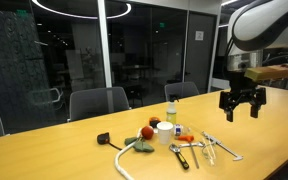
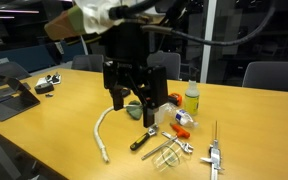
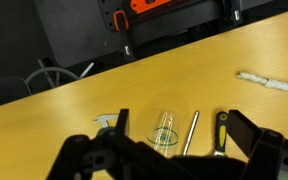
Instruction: Put the clear cup upright
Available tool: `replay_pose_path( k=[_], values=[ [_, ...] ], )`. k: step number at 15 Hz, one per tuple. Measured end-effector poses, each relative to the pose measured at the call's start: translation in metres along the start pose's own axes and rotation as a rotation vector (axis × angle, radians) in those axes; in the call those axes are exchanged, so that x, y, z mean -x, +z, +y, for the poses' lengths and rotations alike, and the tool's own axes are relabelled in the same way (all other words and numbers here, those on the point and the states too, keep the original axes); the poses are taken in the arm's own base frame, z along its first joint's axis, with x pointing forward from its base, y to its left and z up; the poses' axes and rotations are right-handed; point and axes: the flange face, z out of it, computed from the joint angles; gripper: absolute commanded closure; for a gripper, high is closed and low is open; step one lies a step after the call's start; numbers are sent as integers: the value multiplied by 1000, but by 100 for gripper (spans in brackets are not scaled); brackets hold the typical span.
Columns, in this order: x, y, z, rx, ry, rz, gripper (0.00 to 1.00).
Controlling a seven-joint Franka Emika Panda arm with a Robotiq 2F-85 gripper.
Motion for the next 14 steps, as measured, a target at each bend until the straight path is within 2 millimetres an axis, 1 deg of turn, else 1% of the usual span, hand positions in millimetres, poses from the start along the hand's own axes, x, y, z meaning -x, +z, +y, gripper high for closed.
replay_pose_path(
  k=[4, 10, 12, 14],
  values=[
    [-1, 0, 0, -3, 23, 11, 0],
    [-19, -13, 1, -44, 200, 160, 0],
    [-27, -10, -2, -53, 242, 195, 0],
    [-37, 0, -8, -60, 270, 207, 0]
  ],
)
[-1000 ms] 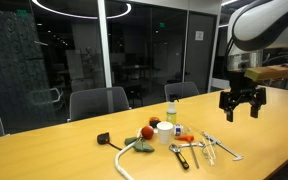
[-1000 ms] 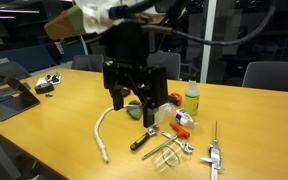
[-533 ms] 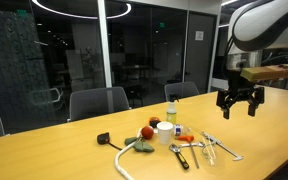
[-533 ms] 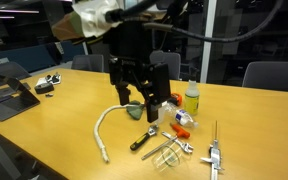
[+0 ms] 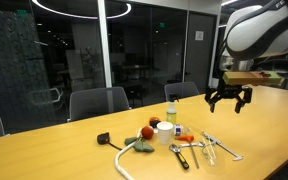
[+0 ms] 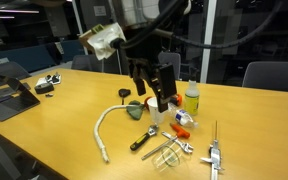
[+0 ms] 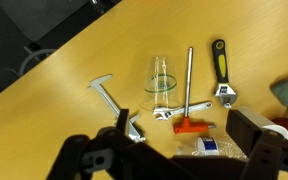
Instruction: Put the clear cup upright
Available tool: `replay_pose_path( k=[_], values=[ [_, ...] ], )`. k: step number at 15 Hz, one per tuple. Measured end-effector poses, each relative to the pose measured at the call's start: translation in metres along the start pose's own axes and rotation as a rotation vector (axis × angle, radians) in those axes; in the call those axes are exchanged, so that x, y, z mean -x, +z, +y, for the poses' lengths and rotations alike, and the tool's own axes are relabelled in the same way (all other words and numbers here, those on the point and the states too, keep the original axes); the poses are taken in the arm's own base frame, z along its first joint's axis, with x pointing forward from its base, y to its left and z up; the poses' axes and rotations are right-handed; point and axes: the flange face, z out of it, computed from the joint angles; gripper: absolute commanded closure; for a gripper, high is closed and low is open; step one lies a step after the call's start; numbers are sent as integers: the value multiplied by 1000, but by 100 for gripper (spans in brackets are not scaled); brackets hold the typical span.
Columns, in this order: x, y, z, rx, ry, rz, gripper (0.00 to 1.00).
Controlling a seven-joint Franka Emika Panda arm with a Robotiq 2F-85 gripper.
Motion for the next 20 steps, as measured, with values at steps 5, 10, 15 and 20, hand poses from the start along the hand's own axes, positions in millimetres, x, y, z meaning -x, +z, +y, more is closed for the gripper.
replay_pose_path(
  k=[5, 10, 15, 20],
  values=[
    [-15, 49, -17, -23, 57, -13, 0],
    [-28, 94, -25, -37, 84, -26, 0],
    [-36, 132, -25, -16, 78, -63, 0],
    [-41, 167, -21, 27, 56, -93, 0]
  ],
)
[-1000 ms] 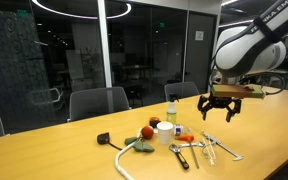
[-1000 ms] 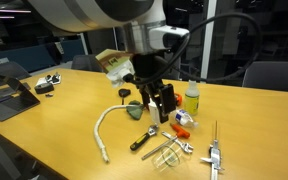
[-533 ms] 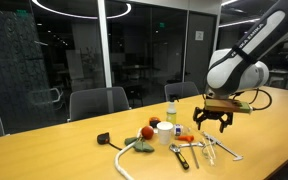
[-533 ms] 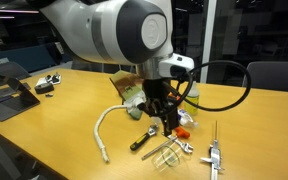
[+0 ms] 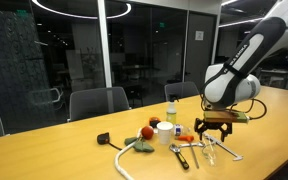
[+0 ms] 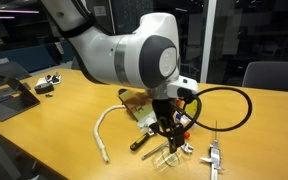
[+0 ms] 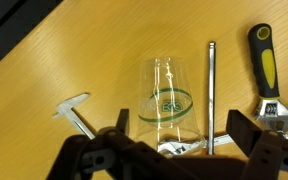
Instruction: Put the clear cup upright
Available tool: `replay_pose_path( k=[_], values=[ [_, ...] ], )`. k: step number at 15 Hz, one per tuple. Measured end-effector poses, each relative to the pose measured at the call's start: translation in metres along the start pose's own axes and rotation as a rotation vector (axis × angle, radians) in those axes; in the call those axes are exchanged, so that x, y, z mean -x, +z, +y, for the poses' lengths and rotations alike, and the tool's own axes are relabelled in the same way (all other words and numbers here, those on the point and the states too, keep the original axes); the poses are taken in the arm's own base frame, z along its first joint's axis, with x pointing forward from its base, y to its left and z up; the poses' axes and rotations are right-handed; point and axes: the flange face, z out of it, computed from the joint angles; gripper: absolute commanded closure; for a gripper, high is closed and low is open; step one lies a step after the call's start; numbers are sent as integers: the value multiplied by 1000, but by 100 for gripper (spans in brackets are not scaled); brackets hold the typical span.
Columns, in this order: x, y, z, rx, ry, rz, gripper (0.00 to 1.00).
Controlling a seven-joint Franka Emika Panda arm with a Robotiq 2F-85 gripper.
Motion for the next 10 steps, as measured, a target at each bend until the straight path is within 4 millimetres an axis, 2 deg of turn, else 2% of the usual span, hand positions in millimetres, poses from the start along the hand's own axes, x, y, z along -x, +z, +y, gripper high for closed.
replay_pose_path(
  k=[10],
  values=[
    [-21, 49, 15, 30, 19, -12, 0]
  ],
)
